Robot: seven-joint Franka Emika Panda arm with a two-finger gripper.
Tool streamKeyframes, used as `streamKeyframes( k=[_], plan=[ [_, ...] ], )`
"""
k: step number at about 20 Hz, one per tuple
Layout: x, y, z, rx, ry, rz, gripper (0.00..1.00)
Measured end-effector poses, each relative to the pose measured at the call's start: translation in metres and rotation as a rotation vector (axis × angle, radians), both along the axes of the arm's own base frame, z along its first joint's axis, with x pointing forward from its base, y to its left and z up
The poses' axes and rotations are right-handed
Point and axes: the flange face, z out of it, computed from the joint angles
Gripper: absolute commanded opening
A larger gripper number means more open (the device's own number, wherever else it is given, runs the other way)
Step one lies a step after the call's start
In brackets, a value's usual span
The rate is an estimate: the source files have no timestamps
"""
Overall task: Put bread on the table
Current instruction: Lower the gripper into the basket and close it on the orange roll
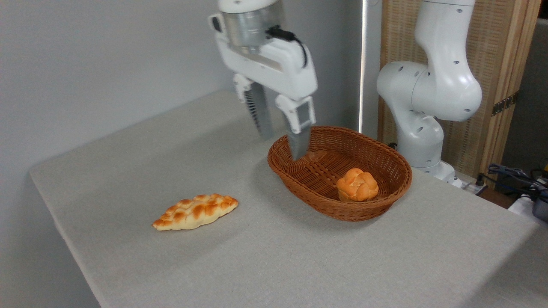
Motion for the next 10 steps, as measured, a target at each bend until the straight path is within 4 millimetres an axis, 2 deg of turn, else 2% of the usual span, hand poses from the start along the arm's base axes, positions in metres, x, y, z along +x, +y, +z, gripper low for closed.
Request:
streamKeyframes(
  k=[5,10],
  plan=[
    [-0.060,0.026,-0.036,0.001,0.057,-0.102,1.00],
    [-0.093,0.031,-0.089,-0.002,0.154,-0.158,1.00]
  ],
)
